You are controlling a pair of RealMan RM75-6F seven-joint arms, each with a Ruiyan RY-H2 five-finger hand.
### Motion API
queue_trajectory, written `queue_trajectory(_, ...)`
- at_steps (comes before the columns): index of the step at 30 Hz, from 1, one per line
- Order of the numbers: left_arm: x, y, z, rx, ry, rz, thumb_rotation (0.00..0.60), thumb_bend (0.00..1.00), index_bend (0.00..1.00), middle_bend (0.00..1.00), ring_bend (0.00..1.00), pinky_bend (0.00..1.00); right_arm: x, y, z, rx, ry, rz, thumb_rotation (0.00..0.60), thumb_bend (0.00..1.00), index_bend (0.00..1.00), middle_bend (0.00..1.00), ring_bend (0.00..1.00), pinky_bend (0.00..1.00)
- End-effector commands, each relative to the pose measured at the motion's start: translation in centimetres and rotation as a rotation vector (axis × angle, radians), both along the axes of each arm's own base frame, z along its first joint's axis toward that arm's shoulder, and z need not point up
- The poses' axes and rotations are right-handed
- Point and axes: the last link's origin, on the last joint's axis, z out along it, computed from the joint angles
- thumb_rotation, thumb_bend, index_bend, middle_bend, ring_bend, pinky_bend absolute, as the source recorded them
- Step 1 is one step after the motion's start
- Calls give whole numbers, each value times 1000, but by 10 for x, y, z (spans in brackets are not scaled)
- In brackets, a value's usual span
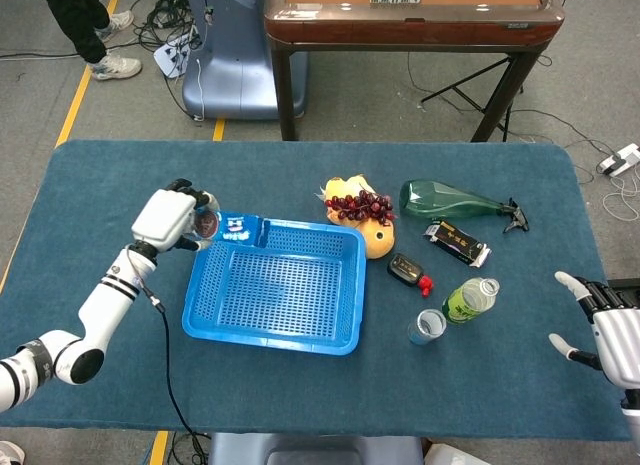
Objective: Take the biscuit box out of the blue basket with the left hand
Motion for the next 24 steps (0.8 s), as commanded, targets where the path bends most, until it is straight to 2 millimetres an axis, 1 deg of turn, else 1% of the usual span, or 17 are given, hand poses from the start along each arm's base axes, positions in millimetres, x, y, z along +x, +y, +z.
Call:
queue_trajectory(1, -37, 7, 12, 70, 112, 100, 600, 260, 600, 583, 349, 157, -1, 0, 0, 1, -1, 0, 600, 129, 190, 249, 245, 347)
queue_trajectory(2, -47, 8, 14, 91, 142, 132, 600, 260, 595, 583, 348, 157, -1, 0, 0, 2, -1, 0, 600, 129, 190, 249, 245, 347)
queue_trajectory(5, -68, 13, 19, 143, 199, 207, 600, 260, 586, 584, 346, 158, -1, 0, -1, 7, -1, 1, 600, 129, 190, 249, 245, 347)
queue_trajectory(9, -90, 19, 25, 182, 262, 310, 600, 261, 578, 583, 344, 157, 0, 0, -1, 6, -1, 5, 600, 129, 190, 249, 245, 347)
queue_trajectory(12, -101, 21, 23, 173, 275, 373, 600, 261, 576, 583, 344, 158, -1, 1, 0, 3, -1, 2, 600, 129, 190, 249, 245, 347)
queue_trajectory(14, -107, 20, 19, 154, 298, 399, 600, 260, 575, 583, 344, 158, -1, 2, 0, 3, -1, -2, 600, 129, 190, 249, 245, 347)
queue_trajectory(19, -116, 20, 7, 102, 351, 435, 600, 261, 556, 566, 340, 158, -1, 2, -1, 7, 1, -6, 600, 129, 190, 249, 245, 347)
queue_trajectory(21, -117, 19, 2, 71, 378, 447, 600, 260, 516, 520, 308, 158, -1, 2, -1, 4, 2, -6, 600, 128, 190, 249, 245, 347)
queue_trajectory(23, -115, 18, -1, 39, 382, 459, 600, 260, 420, 427, 233, 158, -2, 2, 0, 0, 4, -9, 600, 129, 189, 249, 245, 347)
queue_trajectory(24, -113, 17, -2, 28, 375, 464, 600, 260, 382, 398, 212, 159, -2, 1, 1, -1, 6, -10, 600, 129, 189, 249, 245, 347)
